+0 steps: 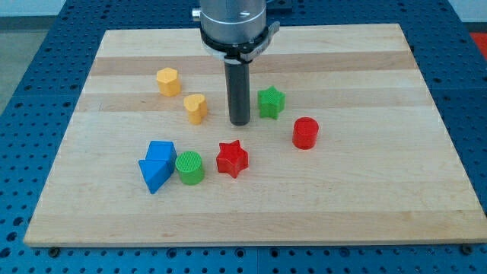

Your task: Move the green star parallel to the top of the red circle

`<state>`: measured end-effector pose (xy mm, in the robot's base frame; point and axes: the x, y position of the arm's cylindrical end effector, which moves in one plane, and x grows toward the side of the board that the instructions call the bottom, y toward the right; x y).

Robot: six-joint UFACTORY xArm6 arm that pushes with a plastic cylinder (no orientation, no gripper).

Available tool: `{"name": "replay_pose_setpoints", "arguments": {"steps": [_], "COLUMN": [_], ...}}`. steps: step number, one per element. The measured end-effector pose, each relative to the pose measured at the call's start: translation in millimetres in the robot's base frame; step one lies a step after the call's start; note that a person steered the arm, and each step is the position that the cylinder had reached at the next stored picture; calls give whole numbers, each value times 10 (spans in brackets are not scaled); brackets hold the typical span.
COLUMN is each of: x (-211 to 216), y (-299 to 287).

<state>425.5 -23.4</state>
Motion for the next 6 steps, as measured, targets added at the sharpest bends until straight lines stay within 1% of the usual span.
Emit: {"name": "replay_pose_setpoints", "arguments": {"steps": [1,2,4,6], "x": [-60,-109,-97,-218], "y": [12,147,626,869]}}
